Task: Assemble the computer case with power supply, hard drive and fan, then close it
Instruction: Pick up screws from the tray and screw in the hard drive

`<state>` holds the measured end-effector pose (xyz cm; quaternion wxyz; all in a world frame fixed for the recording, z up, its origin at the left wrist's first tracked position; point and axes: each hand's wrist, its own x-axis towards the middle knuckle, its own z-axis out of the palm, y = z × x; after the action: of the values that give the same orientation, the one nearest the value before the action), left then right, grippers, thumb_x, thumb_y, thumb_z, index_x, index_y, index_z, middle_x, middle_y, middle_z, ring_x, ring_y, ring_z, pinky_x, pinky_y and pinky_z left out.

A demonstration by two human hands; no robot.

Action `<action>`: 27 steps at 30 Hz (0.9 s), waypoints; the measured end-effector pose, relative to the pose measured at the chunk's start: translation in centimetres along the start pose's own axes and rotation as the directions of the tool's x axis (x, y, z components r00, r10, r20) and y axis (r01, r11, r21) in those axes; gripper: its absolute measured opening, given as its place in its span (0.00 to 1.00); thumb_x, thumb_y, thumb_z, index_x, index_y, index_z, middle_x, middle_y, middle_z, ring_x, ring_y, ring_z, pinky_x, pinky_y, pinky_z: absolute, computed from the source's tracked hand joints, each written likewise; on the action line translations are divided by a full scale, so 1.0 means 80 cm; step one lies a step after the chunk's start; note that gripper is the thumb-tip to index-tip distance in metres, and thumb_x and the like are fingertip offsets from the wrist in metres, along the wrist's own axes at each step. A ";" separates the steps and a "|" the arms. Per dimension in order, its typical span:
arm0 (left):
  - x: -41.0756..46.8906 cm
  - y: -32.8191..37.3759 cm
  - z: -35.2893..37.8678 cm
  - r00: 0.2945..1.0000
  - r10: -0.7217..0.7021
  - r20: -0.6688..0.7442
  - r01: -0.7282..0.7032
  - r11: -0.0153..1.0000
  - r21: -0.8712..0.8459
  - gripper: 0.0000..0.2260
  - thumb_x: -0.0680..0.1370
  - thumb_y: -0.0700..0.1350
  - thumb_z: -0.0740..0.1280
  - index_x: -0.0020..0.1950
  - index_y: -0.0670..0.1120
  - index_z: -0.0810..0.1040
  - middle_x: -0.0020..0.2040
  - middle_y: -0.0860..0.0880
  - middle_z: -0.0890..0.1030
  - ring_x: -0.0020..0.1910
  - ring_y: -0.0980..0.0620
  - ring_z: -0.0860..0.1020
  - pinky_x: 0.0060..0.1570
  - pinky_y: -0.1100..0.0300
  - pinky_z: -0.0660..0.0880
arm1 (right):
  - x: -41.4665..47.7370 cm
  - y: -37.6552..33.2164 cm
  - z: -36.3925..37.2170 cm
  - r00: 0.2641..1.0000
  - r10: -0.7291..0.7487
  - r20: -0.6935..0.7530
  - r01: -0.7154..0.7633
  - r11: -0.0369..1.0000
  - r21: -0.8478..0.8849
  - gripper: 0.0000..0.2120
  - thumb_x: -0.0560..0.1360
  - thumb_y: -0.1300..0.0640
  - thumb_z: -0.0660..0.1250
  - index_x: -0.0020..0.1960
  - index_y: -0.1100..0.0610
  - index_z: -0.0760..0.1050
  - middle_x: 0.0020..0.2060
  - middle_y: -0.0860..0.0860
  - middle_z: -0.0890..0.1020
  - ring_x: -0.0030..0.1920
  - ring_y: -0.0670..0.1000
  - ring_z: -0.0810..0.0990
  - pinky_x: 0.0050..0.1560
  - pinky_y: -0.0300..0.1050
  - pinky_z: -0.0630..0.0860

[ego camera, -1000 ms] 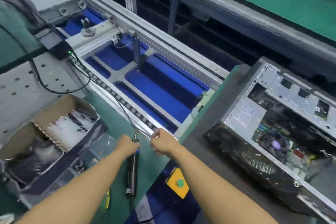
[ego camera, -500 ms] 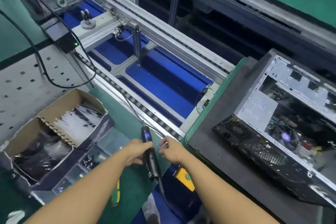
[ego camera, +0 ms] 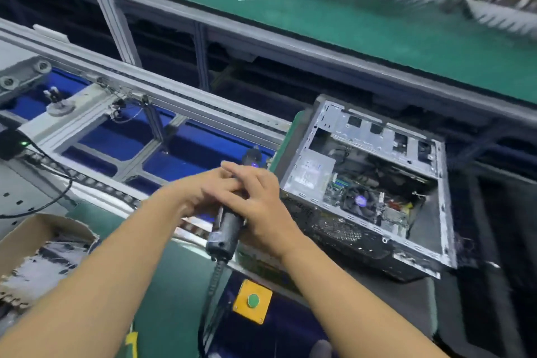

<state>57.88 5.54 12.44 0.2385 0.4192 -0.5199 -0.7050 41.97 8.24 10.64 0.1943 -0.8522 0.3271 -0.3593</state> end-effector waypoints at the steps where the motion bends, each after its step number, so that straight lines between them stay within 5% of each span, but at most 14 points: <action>1: 0.006 0.020 0.010 0.999 0.031 0.017 -0.031 0.999 0.013 0.11 0.75 0.51 0.68 0.55 0.52 0.82 0.49 0.46 0.84 0.50 0.48 0.83 0.50 0.50 0.78 | 0.003 0.002 -0.018 0.997 -0.057 -0.060 0.054 0.997 -0.060 0.35 0.72 0.64 0.77 0.70 0.38 0.69 0.71 0.45 0.68 0.71 0.50 0.66 0.71 0.57 0.66; 5: 0.045 0.080 0.070 0.983 0.118 0.139 -0.106 0.990 -0.094 0.11 0.77 0.50 0.67 0.57 0.52 0.83 0.54 0.50 0.84 0.57 0.51 0.82 0.50 0.58 0.79 | -0.007 0.022 -0.099 0.946 -0.249 -0.210 0.182 0.939 -0.293 0.22 0.73 0.65 0.73 0.65 0.52 0.82 0.72 0.57 0.74 0.70 0.62 0.70 0.67 0.62 0.66; 11: 0.139 0.119 0.175 0.980 0.067 0.185 0.020 0.901 -0.432 0.19 0.78 0.50 0.55 0.55 0.47 0.84 0.50 0.46 0.82 0.48 0.50 0.81 0.49 0.57 0.78 | -0.068 0.065 -0.210 0.935 -0.130 -0.331 0.040 0.964 -0.264 0.09 0.77 0.64 0.68 0.55 0.63 0.84 0.66 0.60 0.80 0.68 0.65 0.73 0.67 0.69 0.70; 15: 0.215 0.127 0.267 0.978 0.094 0.188 -0.020 0.932 -0.361 0.14 0.79 0.49 0.59 0.55 0.44 0.82 0.47 0.45 0.82 0.46 0.51 0.82 0.47 0.57 0.79 | -0.129 0.104 -0.298 0.893 -0.066 -0.445 -0.021 0.982 -0.188 0.13 0.71 0.71 0.76 0.55 0.69 0.81 0.61 0.62 0.81 0.67 0.61 0.74 0.73 0.54 0.67; 17: 0.247 0.131 0.315 0.961 0.103 0.258 -0.020 0.952 -0.305 0.14 0.78 0.51 0.61 0.53 0.46 0.82 0.44 0.46 0.84 0.44 0.51 0.84 0.42 0.59 0.80 | -0.161 0.121 -0.337 0.844 0.015 -0.536 -0.086 0.991 -0.107 0.20 0.68 0.72 0.79 0.58 0.68 0.80 0.60 0.62 0.82 0.67 0.61 0.75 0.73 0.55 0.69; 19: 0.279 0.134 0.363 0.947 0.096 0.305 -0.024 0.973 -0.229 0.13 0.78 0.52 0.62 0.53 0.46 0.80 0.42 0.48 0.85 0.40 0.52 0.84 0.38 0.61 0.80 | -0.196 0.137 -0.372 0.777 0.105 -0.620 -0.149 0.989 -0.019 0.19 0.71 0.72 0.75 0.61 0.66 0.78 0.58 0.60 0.82 0.68 0.60 0.76 0.71 0.55 0.72; 22: 0.329 0.127 0.429 0.949 0.061 0.309 -0.015 0.989 -0.149 0.12 0.81 0.51 0.62 0.54 0.44 0.78 0.37 0.49 0.82 0.36 0.51 0.81 0.35 0.59 0.78 | -0.253 0.166 -0.424 0.705 0.261 -0.659 -0.219 0.964 0.148 0.16 0.73 0.78 0.70 0.59 0.67 0.77 0.53 0.59 0.83 0.63 0.47 0.80 0.67 0.40 0.73; 27: 0.398 0.091 0.507 0.967 -0.105 0.233 0.075 0.988 0.133 0.11 0.83 0.45 0.58 0.62 0.45 0.76 0.40 0.49 0.84 0.36 0.51 0.81 0.32 0.62 0.76 | -0.338 0.200 -0.477 0.604 0.337 -0.722 -0.357 0.925 0.134 0.17 0.71 0.76 0.72 0.57 0.65 0.78 0.57 0.61 0.83 0.67 0.58 0.79 0.69 0.45 0.73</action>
<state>6.12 0.04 12.71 0.1156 0.3682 -0.5677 -0.7272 -7.18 12.03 13.88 0.1023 -0.5580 0.5402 -0.6216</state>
